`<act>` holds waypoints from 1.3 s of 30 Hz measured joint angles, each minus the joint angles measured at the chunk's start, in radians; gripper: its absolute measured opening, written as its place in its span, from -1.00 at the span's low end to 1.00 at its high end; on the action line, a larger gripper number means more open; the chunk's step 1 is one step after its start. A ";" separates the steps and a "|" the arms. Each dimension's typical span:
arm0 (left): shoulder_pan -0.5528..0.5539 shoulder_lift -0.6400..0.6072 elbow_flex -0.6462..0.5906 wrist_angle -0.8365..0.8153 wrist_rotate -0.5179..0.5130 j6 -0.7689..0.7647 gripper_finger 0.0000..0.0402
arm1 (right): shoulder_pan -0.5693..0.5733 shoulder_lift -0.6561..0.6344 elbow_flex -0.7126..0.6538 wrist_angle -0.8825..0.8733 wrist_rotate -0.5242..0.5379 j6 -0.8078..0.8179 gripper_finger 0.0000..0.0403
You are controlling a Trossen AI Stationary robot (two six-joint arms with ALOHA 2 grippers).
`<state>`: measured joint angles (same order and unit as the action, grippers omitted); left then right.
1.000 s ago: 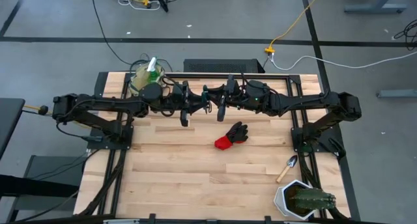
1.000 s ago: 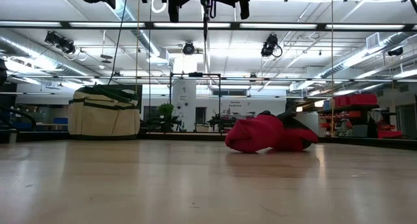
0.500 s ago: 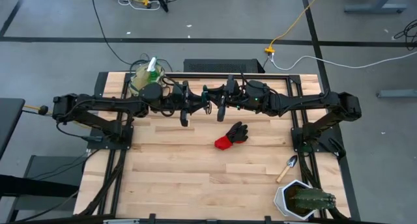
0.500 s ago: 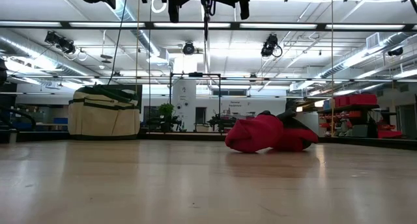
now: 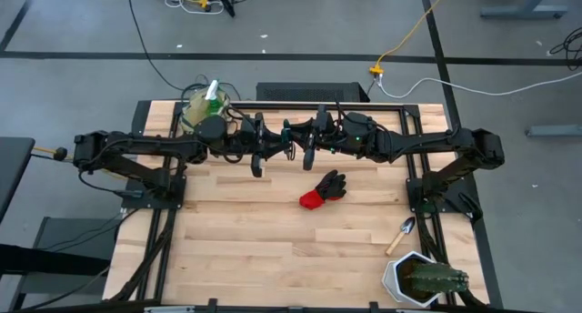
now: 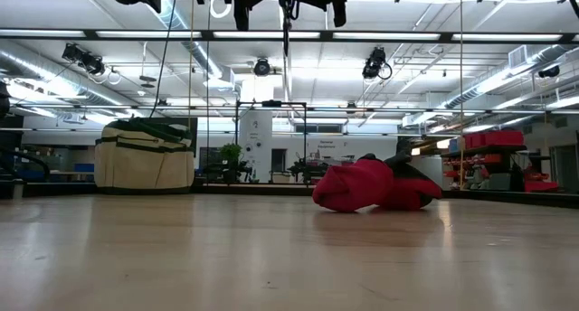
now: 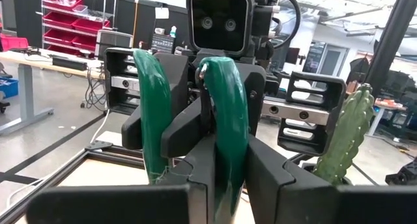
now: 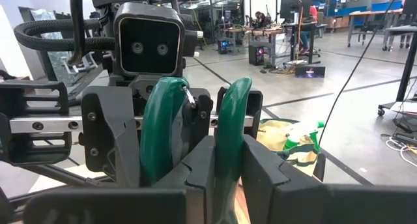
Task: Pick & Place Garden tools in Gardening bag
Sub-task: Put the shear scissors into the gardening bag
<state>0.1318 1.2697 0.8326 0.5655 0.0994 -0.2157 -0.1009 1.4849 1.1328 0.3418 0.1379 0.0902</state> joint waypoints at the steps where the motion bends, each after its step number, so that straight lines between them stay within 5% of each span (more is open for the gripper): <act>1: 0.000 0.000 0.000 0.000 0.000 0.000 -0.69 | 0.000 0.000 0.000 0.000 0.000 0.000 -0.70; 12: 0.000 0.000 0.000 -0.001 0.006 0.002 -0.69 | -0.001 0.000 0.000 0.000 -0.026 0.003 -0.66; 28: -0.001 0.000 0.000 -0.009 0.016 0.000 -0.69 | -0.005 -0.007 0.000 -0.023 -0.039 0.033 -0.14; 39: 0.019 -0.052 0.000 -0.092 0.017 0.002 -0.69 | -0.013 -0.093 0.000 -0.134 -0.039 0.027 -0.12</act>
<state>0.1506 1.2179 0.8330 0.4735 0.1162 -0.2138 -0.1135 1.3921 1.1332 0.2078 0.0988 0.1174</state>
